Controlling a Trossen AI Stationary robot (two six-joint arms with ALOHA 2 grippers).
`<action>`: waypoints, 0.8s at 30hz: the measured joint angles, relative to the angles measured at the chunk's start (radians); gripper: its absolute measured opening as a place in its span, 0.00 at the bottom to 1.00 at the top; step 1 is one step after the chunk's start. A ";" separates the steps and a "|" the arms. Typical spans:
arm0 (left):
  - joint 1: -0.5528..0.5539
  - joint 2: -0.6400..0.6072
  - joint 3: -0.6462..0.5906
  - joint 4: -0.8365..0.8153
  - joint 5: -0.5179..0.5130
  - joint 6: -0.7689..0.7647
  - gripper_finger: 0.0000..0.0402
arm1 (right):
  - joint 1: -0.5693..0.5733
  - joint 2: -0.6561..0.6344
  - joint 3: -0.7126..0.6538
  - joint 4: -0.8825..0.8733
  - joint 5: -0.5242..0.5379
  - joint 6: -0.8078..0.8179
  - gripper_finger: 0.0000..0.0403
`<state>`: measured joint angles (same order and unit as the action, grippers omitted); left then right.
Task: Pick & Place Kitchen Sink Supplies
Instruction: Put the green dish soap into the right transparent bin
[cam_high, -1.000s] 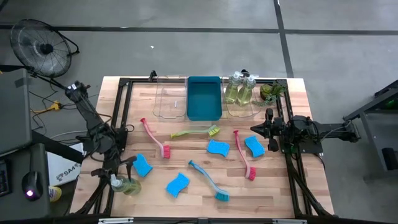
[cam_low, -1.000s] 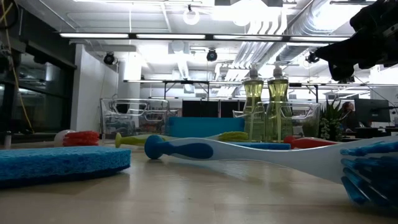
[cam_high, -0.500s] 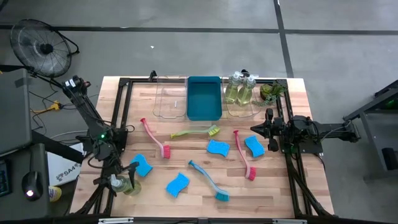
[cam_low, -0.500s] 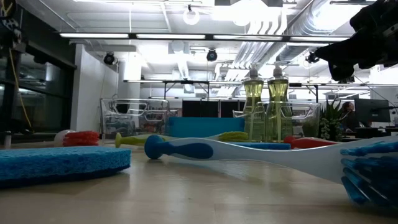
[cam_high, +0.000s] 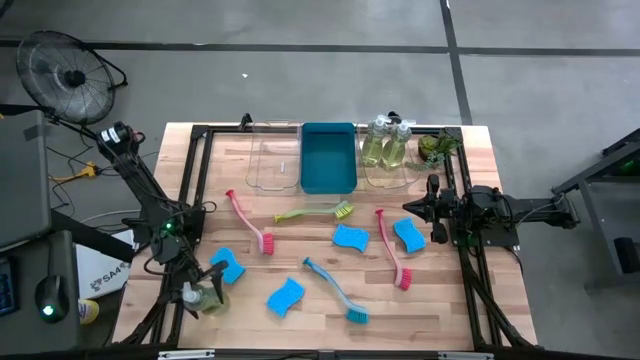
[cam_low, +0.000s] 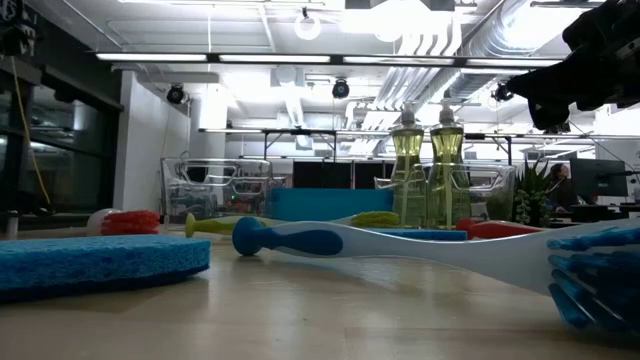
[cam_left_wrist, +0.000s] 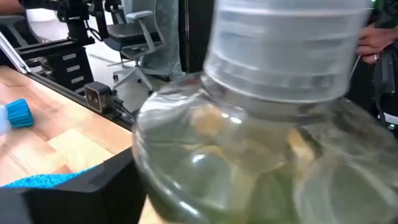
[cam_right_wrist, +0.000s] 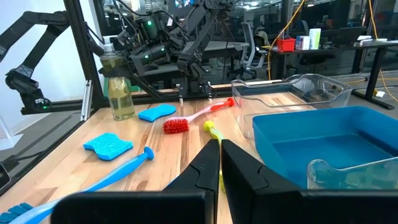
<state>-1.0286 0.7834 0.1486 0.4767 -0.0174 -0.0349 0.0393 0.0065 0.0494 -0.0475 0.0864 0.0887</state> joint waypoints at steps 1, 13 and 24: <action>0.000 0.000 0.000 0.000 0.000 0.000 0.75 | 0.000 0.000 0.000 0.000 0.000 0.000 0.03; 0.001 0.000 0.000 0.000 -0.008 -0.003 0.47 | 0.000 0.000 0.000 0.000 0.000 0.000 0.03; 0.001 -0.001 -0.001 0.042 -0.109 -0.022 0.47 | 0.000 0.000 0.000 0.000 0.000 0.000 0.03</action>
<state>-1.0279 0.7825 0.1477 0.5183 -0.1262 -0.0570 0.0391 0.0067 0.0494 -0.0478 0.0864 0.0887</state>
